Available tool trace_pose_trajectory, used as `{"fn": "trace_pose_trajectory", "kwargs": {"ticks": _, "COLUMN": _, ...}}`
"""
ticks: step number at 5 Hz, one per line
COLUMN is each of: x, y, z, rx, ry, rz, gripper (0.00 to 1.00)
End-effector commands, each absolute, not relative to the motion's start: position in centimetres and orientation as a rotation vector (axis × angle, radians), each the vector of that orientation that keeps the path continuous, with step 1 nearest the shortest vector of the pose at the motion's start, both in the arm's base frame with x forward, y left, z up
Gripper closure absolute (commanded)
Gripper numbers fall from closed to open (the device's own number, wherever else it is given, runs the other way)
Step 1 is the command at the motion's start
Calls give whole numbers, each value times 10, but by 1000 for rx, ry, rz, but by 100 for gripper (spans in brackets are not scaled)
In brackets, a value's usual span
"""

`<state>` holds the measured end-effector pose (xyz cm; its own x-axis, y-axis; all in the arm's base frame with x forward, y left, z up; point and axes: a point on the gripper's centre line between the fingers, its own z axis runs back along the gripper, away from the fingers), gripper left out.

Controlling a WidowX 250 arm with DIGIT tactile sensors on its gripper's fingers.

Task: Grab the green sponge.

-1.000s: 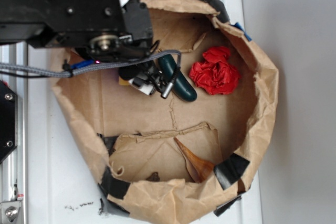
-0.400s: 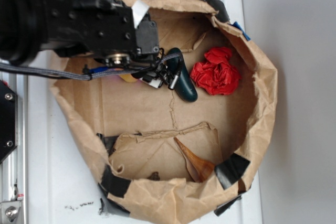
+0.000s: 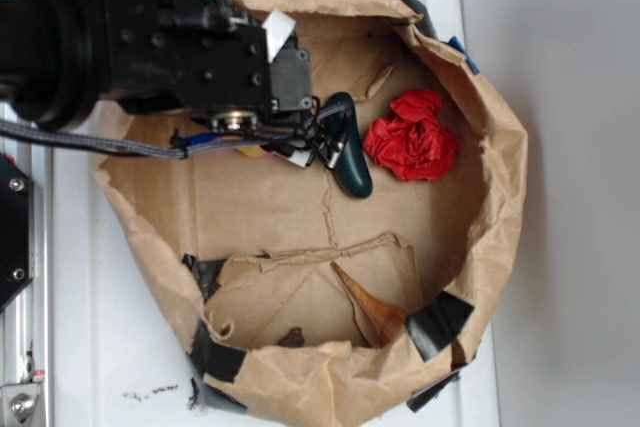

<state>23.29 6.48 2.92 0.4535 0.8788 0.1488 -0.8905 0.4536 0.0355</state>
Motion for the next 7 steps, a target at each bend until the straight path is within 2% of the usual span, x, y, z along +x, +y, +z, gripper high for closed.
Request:
{"fn": "trace_pose_trajectory", "kwargs": {"ticks": 1, "x": 244, "y": 65, "z": 38, "rx": 108, "ry": -146, "rz": 1066, "gripper": 100}}
{"fn": "trace_pose_trajectory", "kwargs": {"ticks": 3, "x": 251, "y": 61, "z": 59, "rx": 63, "ry": -128, "rz": 970, "gripper": 100}}
{"fn": "trace_pose_trajectory", "kwargs": {"ticks": 4, "x": 237, "y": 59, "z": 72, "rx": 22, "ry": -147, "rz": 897, "gripper": 100}}
{"fn": "trace_pose_trajectory", "kwargs": {"ticks": 5, "x": 237, "y": 57, "z": 84, "rx": 0, "ry": -141, "rz": 817, "gripper": 100}}
{"fn": "trace_pose_trajectory", "kwargs": {"ticks": 6, "x": 246, "y": 55, "z": 103, "rx": -32, "ry": -100, "rz": 613, "gripper": 100}}
{"fn": "trace_pose_trajectory", "kwargs": {"ticks": 7, "x": 254, "y": 47, "z": 118, "rx": -54, "ry": -6, "rz": 410, "gripper": 100}}
